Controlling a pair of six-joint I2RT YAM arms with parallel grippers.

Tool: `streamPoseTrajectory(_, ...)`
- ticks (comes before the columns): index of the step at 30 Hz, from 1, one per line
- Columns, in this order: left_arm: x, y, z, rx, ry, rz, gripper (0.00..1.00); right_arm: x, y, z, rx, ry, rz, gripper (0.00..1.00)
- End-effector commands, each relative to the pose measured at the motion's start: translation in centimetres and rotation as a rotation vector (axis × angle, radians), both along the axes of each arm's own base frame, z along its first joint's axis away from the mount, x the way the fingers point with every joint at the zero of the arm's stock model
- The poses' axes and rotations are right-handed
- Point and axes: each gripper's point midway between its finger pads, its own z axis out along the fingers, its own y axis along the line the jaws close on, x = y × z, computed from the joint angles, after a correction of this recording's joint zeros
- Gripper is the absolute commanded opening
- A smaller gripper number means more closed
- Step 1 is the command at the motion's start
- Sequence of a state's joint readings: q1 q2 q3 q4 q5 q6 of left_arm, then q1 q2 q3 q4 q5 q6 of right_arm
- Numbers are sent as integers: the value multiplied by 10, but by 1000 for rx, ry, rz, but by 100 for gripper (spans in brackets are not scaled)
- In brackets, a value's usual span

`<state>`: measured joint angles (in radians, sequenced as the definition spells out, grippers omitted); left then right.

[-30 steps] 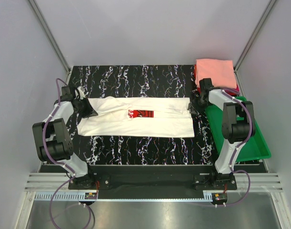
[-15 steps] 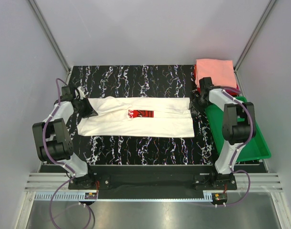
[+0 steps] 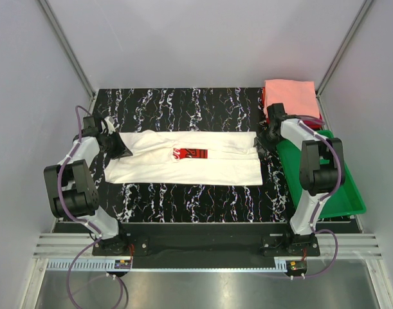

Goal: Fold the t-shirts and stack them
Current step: Fold the tshirt

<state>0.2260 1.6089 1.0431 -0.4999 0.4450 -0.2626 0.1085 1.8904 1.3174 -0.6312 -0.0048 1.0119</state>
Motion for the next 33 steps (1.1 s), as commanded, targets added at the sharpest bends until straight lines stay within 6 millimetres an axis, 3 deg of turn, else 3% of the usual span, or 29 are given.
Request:
streamPoseTrajectory(1, 13, -3, 22, -4, -84, -16, 0, 11, -7, 25, -50, -64, -28, 35)
streamPoseTrajectory(8, 12, -2, 21, -3, -80, -11, 0, 13, -15, 52, -91, -121, -38, 36)
streamPoseTrajectory(12, 13, -2, 21, -3, -82, -10, 0, 12, -11, 53, -75, -123, -26, 36)
streamPoseTrajectory(23, 12, -3, 21, -5, -87, -12, 0, 8, 4, 12, -46, -24, 15, 37)
streamPoseTrajectory(33, 13, -4, 23, -5, -91, -13, 0, 6, 6, -2, -54, -1, 16, 37)
